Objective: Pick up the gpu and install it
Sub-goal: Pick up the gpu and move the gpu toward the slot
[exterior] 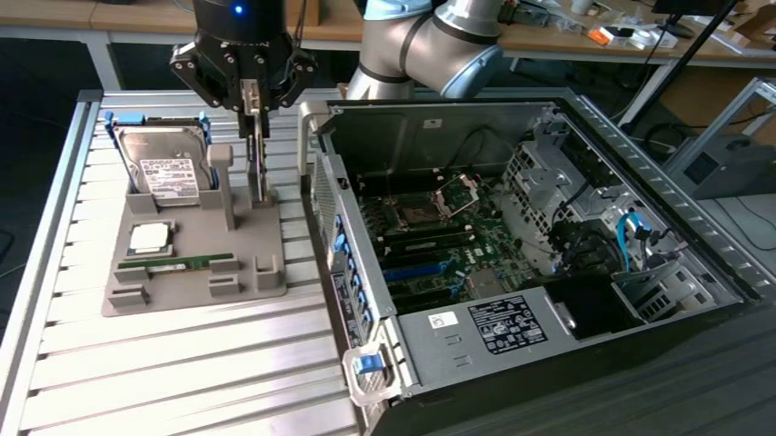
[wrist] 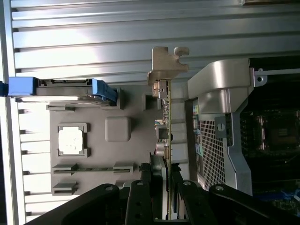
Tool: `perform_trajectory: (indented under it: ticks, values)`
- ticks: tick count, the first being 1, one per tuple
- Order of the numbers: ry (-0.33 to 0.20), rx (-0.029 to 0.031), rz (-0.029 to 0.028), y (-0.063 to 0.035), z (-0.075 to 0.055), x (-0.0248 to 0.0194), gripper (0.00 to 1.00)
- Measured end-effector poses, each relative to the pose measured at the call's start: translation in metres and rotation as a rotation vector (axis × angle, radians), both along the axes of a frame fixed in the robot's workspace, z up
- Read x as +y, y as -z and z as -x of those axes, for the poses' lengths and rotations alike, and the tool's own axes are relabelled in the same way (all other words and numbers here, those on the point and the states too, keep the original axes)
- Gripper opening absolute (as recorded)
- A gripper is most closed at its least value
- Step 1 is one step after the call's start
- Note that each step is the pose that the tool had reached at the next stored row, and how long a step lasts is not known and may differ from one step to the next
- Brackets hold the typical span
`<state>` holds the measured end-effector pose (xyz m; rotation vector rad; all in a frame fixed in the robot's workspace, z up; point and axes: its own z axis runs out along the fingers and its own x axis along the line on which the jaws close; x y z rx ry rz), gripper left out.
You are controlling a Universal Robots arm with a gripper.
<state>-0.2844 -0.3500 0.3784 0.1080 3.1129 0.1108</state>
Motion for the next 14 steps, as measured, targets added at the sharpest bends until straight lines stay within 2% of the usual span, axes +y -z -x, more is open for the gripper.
perform_trajectory:
  ticks: [14]
  values:
    - [0.0,0.0,0.0,-0.0061,0.0,0.0,0.27]
